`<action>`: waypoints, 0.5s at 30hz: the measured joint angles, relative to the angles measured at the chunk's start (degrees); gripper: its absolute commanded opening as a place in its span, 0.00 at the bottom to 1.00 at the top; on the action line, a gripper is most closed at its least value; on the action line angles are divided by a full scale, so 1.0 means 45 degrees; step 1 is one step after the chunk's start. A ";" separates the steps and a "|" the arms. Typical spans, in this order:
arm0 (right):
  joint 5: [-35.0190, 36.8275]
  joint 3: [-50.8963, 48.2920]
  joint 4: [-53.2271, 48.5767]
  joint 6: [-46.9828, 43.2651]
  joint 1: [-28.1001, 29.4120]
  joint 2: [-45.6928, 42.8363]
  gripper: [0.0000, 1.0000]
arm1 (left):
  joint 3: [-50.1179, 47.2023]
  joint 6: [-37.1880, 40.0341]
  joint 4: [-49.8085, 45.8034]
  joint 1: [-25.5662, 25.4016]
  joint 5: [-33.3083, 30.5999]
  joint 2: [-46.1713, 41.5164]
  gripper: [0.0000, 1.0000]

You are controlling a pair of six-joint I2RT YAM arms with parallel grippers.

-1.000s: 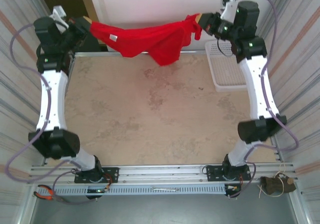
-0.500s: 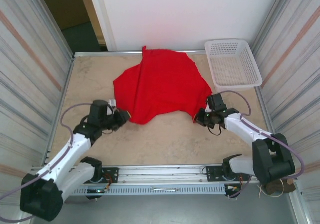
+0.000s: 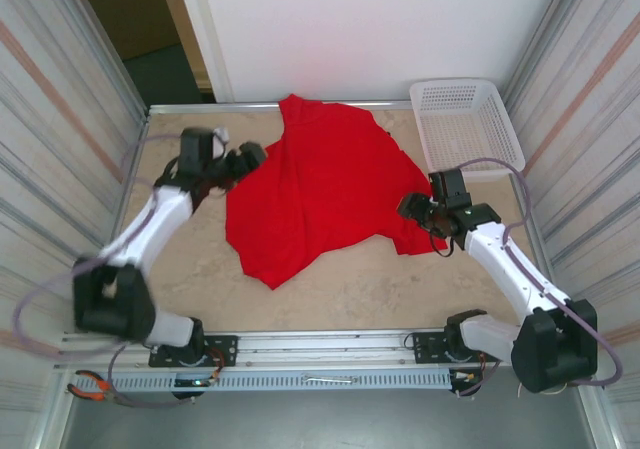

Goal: Fold the inside-out t-shirt

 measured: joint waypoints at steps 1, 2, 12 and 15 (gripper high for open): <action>-0.0078 0.0005 0.0306 0.0053 -0.0005 0.0350 0.66 | 0.0855 0.0223 0.0117 0.0010 0.0160 0.1287 0.80; -0.0194 0.0044 0.0607 0.0112 -0.0005 0.0792 0.66 | 0.1540 0.0379 0.0209 0.0010 0.0325 0.2356 0.79; -0.0923 0.1875 0.2555 0.1593 0.0568 0.6237 0.61 | 0.3657 0.0126 0.0471 0.0777 0.0908 0.6936 0.77; -0.0981 0.3254 0.2399 0.2093 0.0636 0.7766 0.59 | 0.2584 -0.0398 0.1195 0.1491 0.1093 0.6431 0.76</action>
